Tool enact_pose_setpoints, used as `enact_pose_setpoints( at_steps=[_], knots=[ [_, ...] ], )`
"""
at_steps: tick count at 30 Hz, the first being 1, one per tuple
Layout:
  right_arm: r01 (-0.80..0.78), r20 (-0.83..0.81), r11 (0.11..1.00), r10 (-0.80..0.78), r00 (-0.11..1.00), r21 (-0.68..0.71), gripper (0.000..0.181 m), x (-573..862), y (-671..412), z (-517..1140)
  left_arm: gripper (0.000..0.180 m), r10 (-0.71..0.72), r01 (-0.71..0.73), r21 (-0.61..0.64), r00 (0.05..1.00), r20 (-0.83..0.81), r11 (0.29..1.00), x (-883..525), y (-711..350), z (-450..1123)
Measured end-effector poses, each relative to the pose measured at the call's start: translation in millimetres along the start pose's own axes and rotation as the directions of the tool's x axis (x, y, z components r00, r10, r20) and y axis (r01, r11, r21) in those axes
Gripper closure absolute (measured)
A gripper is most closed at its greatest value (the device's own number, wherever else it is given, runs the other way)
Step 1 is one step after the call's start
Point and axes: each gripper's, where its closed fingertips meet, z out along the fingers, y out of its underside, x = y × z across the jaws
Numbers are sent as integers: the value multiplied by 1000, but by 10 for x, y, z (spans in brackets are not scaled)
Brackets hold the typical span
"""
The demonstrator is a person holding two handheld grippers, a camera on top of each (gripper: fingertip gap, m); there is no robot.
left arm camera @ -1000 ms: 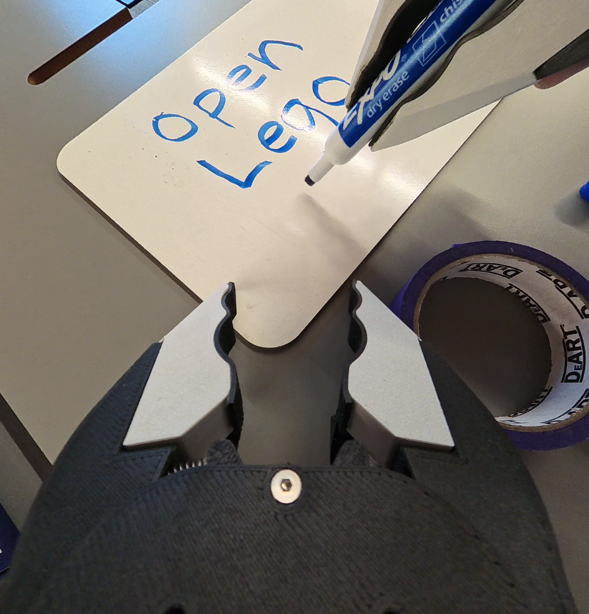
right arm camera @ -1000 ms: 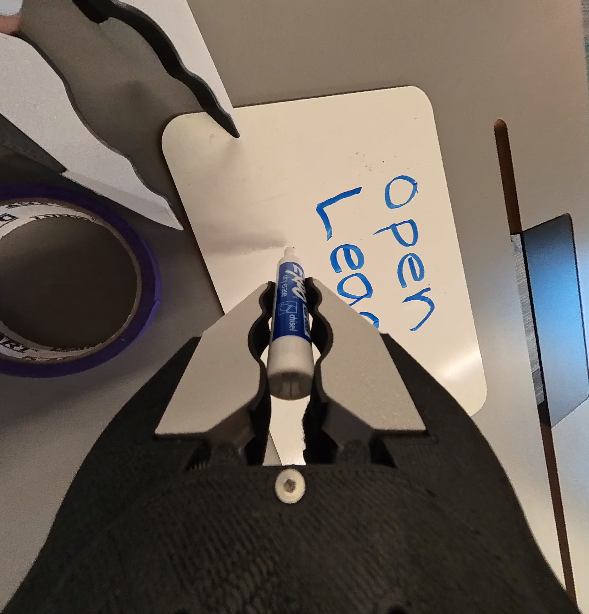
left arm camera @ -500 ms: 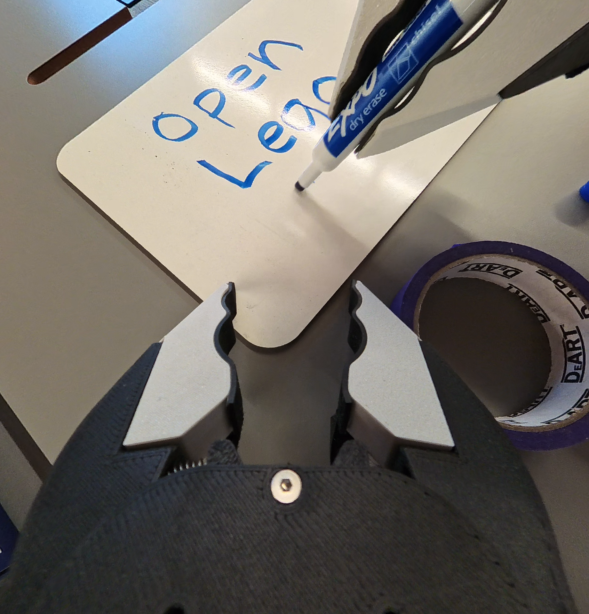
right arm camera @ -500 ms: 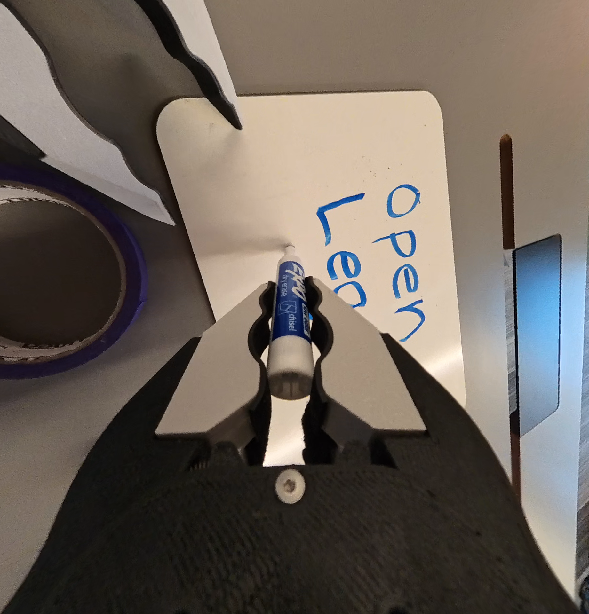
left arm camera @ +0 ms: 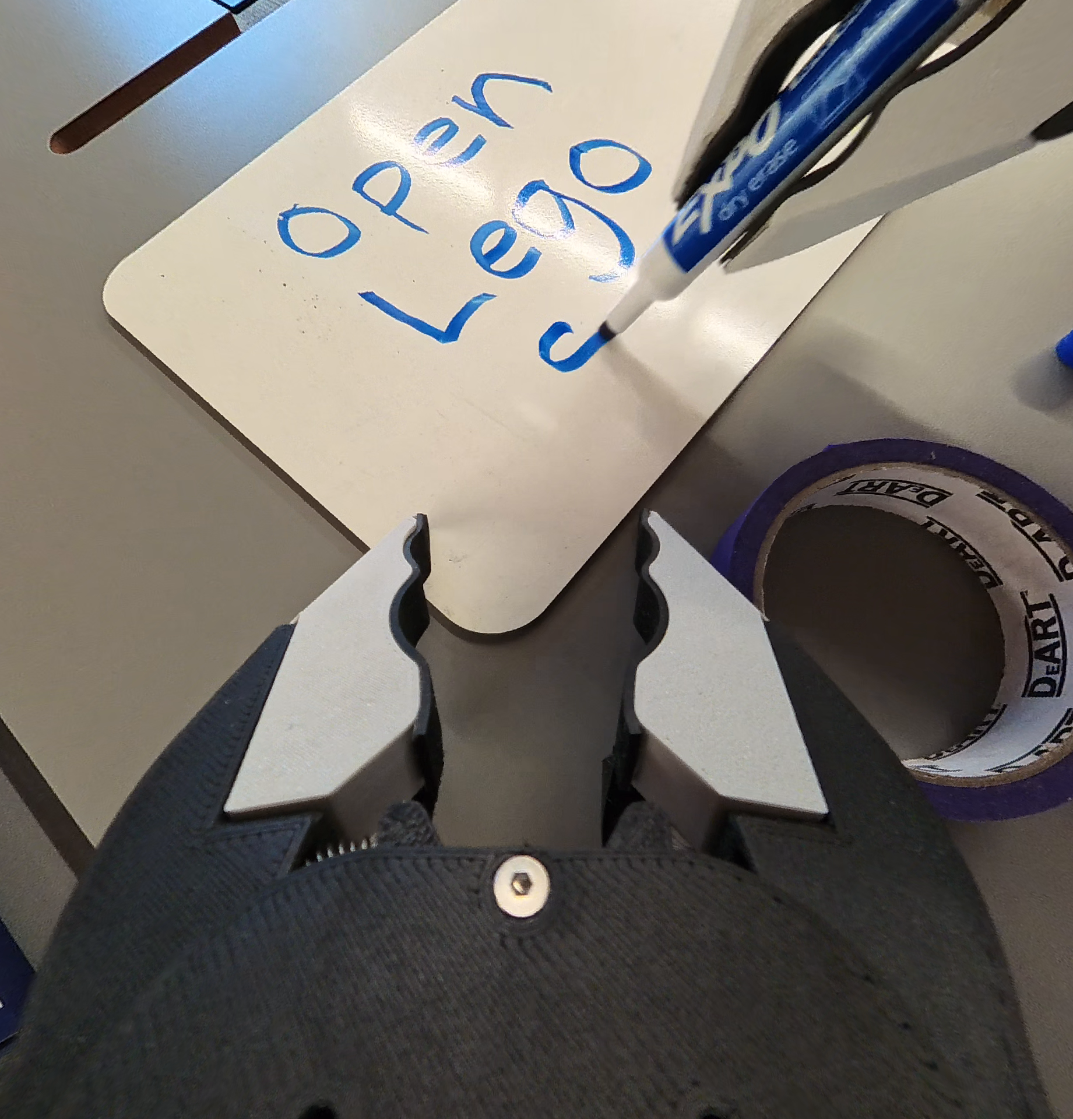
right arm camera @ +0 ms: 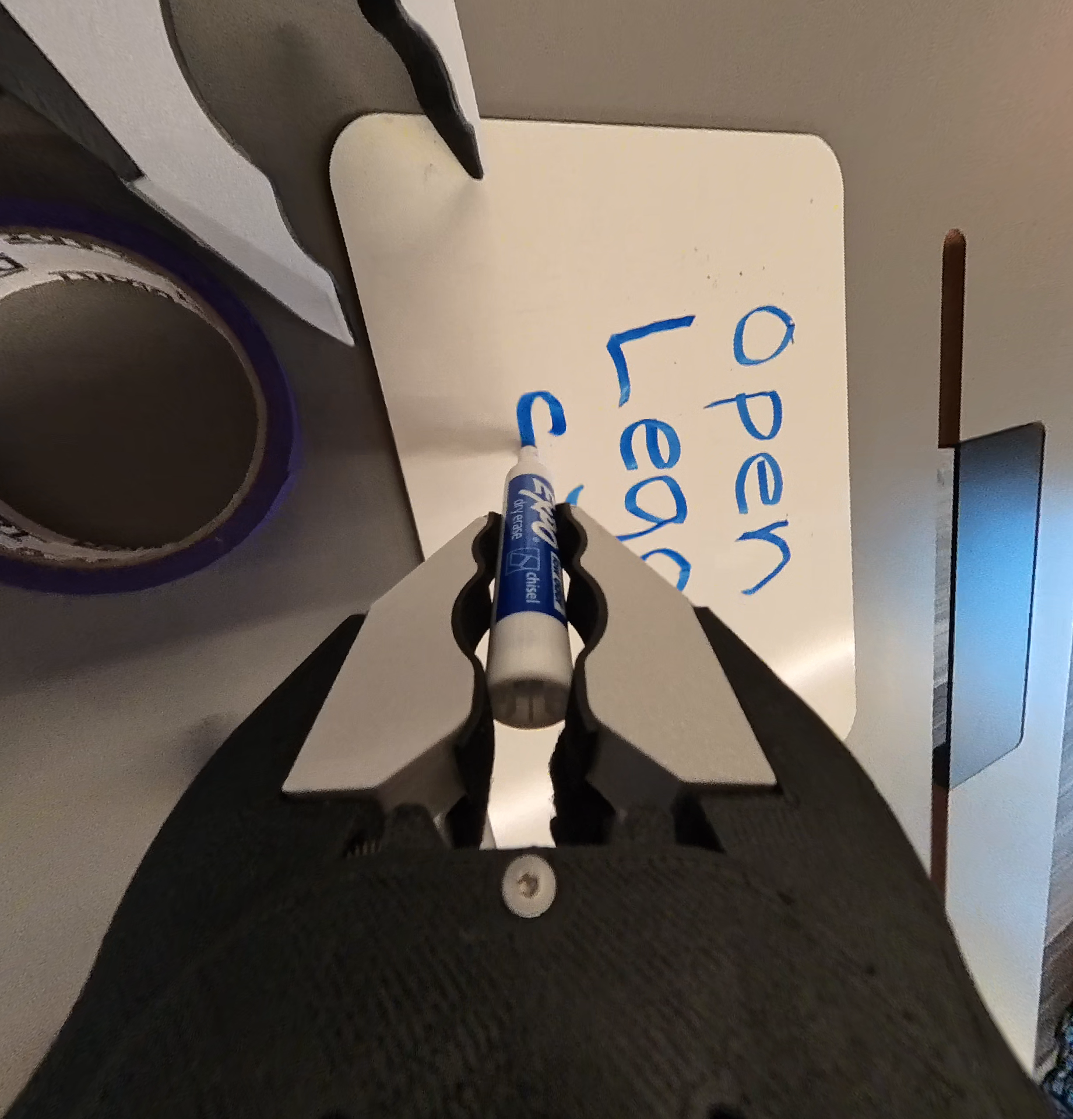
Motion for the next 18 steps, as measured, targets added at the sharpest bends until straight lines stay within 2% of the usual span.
enact_pose_setpoints(
  at_steps=[8,15,18],
  knots=[
    [2,7,1000,-2,1000,-14,163,-143,39,-83,112,0,0,0,1000,0,1000,0,-1,1],
    [15,7,999,-15,1000,40,163,-156,-175,-6,112,-1,1,0,1000,2,1000,0,0,-2],
    [-36,-25,995,39,999,97,163,-63,-187,-163,112,-2,2,0,1000,4,1000,2,4,-7]
  ],
)
